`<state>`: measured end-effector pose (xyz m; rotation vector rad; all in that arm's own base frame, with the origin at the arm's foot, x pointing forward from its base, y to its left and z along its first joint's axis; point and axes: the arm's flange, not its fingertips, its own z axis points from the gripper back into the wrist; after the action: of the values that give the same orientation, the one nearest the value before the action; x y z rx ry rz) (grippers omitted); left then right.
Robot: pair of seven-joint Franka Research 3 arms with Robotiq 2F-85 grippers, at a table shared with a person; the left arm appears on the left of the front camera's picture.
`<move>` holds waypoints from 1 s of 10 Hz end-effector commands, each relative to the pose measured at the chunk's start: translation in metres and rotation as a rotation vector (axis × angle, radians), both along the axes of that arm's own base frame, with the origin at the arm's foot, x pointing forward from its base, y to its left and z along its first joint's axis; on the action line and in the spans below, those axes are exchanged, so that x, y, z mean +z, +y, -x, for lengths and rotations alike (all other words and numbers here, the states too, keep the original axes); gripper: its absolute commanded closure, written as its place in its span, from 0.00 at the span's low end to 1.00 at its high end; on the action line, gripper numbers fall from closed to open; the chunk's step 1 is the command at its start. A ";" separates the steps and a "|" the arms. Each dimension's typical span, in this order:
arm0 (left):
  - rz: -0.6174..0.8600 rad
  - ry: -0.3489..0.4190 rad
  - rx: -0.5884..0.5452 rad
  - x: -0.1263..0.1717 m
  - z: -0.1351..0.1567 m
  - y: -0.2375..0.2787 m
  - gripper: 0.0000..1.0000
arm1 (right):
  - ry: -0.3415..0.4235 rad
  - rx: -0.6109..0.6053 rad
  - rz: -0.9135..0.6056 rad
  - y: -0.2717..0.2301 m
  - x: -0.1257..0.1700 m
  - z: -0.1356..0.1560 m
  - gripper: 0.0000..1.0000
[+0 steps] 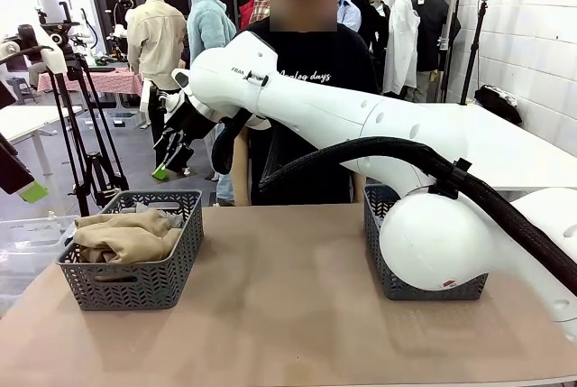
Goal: Sort the tops and bottoms.
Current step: Sort the clothes according to human instructions.
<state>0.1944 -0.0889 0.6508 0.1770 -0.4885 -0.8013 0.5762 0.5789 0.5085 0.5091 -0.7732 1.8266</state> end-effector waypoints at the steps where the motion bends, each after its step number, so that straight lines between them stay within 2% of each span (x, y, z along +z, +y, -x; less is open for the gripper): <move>1: -0.009 0.005 0.010 0.001 0.001 0.002 0.00 | -0.011 0.009 0.016 0.000 -0.001 0.001 0.00; 10: -0.009 0.005 0.010 0.001 0.001 0.002 0.00 | -0.011 0.009 0.016 0.000 -0.001 0.001 0.00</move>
<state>0.1944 -0.0889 0.6508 0.1770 -0.4885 -0.8013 0.5762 0.5789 0.5085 0.5091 -0.7732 1.8266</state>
